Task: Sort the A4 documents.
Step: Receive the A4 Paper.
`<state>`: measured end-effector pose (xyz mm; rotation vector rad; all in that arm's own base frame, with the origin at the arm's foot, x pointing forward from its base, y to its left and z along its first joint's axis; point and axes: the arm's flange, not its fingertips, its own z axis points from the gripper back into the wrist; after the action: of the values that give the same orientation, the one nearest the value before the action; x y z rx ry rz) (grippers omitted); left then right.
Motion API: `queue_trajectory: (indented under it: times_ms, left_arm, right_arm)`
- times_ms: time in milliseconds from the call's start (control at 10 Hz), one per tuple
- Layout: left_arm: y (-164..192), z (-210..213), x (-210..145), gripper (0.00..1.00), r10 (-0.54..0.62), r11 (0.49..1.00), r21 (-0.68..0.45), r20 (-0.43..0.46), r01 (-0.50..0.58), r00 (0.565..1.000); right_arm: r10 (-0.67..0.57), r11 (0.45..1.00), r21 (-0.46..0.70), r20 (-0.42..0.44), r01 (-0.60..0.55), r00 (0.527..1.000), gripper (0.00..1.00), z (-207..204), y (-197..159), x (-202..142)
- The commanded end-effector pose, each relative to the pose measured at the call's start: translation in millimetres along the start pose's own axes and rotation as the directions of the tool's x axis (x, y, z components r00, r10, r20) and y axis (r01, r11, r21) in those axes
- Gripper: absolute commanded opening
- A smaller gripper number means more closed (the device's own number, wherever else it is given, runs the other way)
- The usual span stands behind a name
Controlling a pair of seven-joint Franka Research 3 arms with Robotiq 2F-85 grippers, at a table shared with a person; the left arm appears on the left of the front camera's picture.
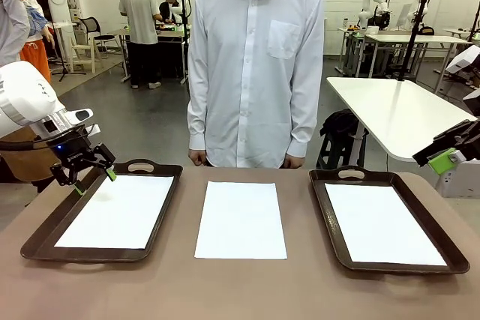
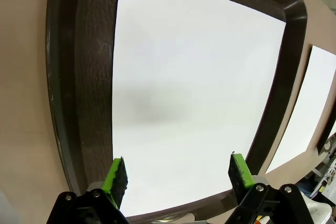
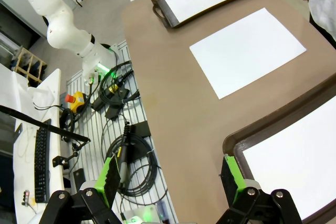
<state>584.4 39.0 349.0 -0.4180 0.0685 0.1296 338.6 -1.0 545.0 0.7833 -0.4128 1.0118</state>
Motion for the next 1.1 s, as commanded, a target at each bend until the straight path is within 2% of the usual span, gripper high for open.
queue_trajectory:
  times_ms: [0, 100, 200, 300, 400, 600, 800, 900, 1000]
  left_arm:
    - [0, 0, 0, 1.00, 0.000, 1.000, 0.000, 0.000, 0.000, 1.000]
    - [-38, 32, 2, 1.00, -0.106, 0.985, 0.147, 0.077, 0.094, 0.991]
    - [-79, 60, -4, 1.00, -0.248, 0.938, 0.283, 0.154, 0.197, 0.957]
    - [-116, 90, -17, 1.00, -0.397, 0.873, 0.393, 0.230, 0.288, 0.888]
    - [-145, 120, -38, 1.00, -0.527, 0.821, 0.421, 0.301, 0.385, 0.795]
    - [-165, 147, -94, 1.00, -0.725, 0.687, 0.402, 0.332, 0.605, 0.603]
    - [-149, 164, -133, 1.00, -0.827, 0.550, 0.338, 0.350, 0.764, 0.441]
    - [-132, 169, -143, 1.00, -0.882, 0.430, 0.251, 0.321, 0.867, 0.345]
    - [-110, 172, -150, 1.00, -0.894, 0.376, 0.174, 0.327, 0.910, 0.307]
  right_arm:
    - [0.005, 1.000, 0.004, 0.005, -0.005, 1.000, 1.00, -1, 0, 0]
    - [0.005, 1.000, 0.004, 0.005, -0.005, 1.000, 1.00, -1, 0, 0]
    - [0.005, 1.000, 0.004, 0.005, -0.005, 1.000, 1.00, -1, 0, 0]
    - [0.005, 1.000, 0.004, 0.005, -0.005, 1.000, 1.00, -1, 0, 0]
    - [0.005, 1.000, 0.004, 0.005, -0.005, 1.000, 1.00, -1, 0, 0]
    - [0.005, 1.000, 0.004, 0.005, -0.005, 1.000, 1.00, -1, 0, 0]
    - [0.005, 1.000, 0.004, 0.005, -0.005, 1.000, 1.00, -1, 0, 0]
    - [0.005, 1.000, 0.004, 0.005, -0.005, 1.000, 1.00, -1, 0, 0]
    - [0.005, 1.000, 0.004, 0.005, -0.005, 1.000, 1.00, -1, 0, 0]
